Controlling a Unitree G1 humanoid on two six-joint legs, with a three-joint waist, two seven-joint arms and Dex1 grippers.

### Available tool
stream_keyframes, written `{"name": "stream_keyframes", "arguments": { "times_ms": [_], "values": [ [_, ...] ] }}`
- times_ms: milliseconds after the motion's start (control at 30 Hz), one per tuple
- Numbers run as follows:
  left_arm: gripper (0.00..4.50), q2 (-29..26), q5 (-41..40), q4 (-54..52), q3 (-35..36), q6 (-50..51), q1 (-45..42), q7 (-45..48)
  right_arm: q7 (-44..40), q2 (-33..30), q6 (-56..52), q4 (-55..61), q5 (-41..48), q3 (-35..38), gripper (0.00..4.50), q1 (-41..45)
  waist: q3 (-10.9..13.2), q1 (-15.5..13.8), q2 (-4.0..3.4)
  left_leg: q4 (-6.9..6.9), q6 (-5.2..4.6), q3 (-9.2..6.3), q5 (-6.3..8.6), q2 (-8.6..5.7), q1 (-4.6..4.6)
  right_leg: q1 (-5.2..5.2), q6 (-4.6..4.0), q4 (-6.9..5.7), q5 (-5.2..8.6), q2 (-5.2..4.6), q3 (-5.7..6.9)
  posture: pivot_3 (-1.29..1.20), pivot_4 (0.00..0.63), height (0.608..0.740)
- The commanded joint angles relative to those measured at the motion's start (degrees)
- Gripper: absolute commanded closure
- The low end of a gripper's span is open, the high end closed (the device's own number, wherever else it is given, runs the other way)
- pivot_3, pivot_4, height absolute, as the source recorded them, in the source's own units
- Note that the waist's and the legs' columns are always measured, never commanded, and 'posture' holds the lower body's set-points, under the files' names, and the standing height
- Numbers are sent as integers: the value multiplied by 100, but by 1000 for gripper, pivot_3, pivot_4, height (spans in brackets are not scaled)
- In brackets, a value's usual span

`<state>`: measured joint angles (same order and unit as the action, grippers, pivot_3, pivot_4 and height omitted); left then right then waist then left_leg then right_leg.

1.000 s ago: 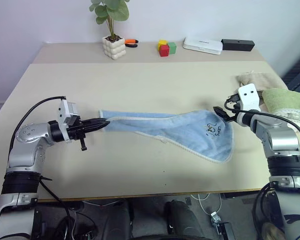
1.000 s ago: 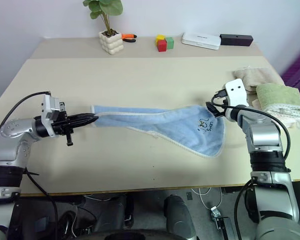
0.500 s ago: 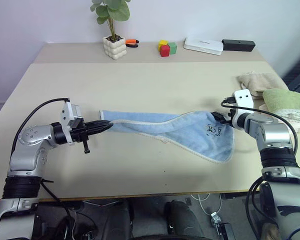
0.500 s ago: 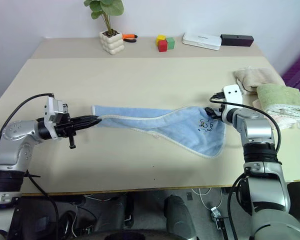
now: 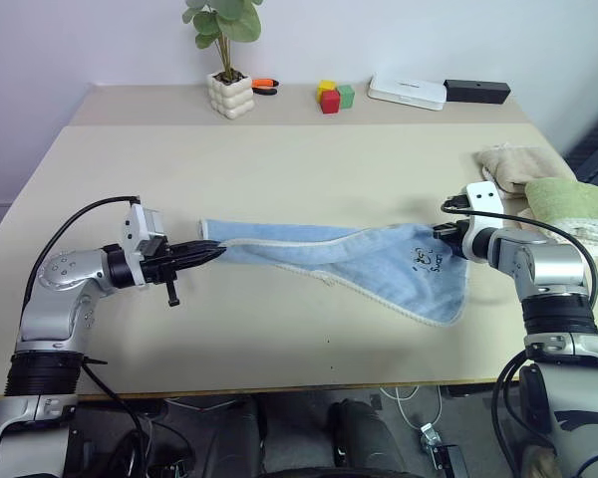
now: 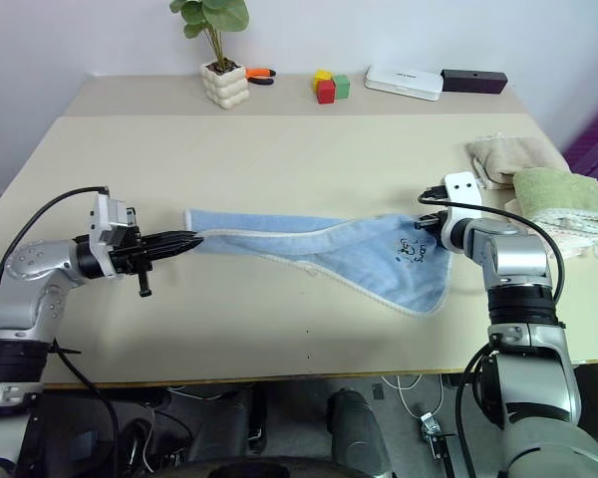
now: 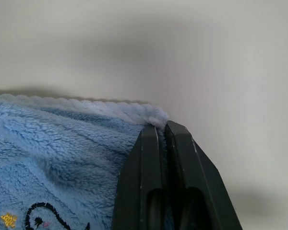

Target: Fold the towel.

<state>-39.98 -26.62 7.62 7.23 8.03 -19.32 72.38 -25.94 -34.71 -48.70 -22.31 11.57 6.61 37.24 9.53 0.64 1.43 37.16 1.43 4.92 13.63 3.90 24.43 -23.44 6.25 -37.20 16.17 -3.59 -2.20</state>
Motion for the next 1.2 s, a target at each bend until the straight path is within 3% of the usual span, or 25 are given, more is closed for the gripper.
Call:
{"name": "stream_keyframes", "arguments": {
  "times_ms": [33,367,467,700,833,933,1067,1200],
  "values": [
    [4500,-26,23,-163,-10,-77,-112,-13,41,19,-38,74,-23,46,4472,-82,0,1,0,0,0,0,0,0,0,0,0,0,0,0,0,0,150,735],
    [4500,268,312,731,298,-255,-899,-1129,184,247,1692,111,192,637,4472,432,5,20,-8,-2,0,1,0,-1,3,-6,4,-1,-1,2,-1,0,150,735],
    [4500,263,623,1544,270,-416,-1371,-1564,198,270,2066,-186,32,509,4472,584,5,20,-7,-3,0,1,0,0,2,-6,4,-1,-2,4,-1,0,150,735],
    [4500,244,2130,4985,-346,-2028,-3564,-2655,471,961,3691,-2550,-523,50,4472,2263,9,55,-8,-2,0,5,-1,-1,6,-16,5,-5,-3,7,-1,0,150,735],
    [4500,199,2597,6042,-459,-2596,-4524,-3373,790,1066,4673,-3648,-892,-118,4472,3126,9,46,-10,-7,1,12,-2,-1,35,-45,9,-1,0,4,-1,0,150,735],
    [4500,-2,2835,6347,-463,-2931,-5100,-3695,929,974,5224,-3931,-837,49,4472,3614,10,44,-9,-2,42,12,-27,-1,112,-119,16,-6,-2,2,-1,0,150,735],
    [4500,-314,2815,6433,-303,-3456,-5453,-3491,670,769,5792,-3741,-603,319,4472,3690,11,43,-10,-10,44,17,-27,-1,119,-119,17,0,-3,0,3,0,150,735],
    [4500,-660,2149,6267,214,-3913,-5340,-2122,-690,709,5464,-2099,15,343,4472,2592,13,52,-12,-8,44,22,-27,0,109,-116,17,2,-2,0,3,0,150,735]
  ]
}}
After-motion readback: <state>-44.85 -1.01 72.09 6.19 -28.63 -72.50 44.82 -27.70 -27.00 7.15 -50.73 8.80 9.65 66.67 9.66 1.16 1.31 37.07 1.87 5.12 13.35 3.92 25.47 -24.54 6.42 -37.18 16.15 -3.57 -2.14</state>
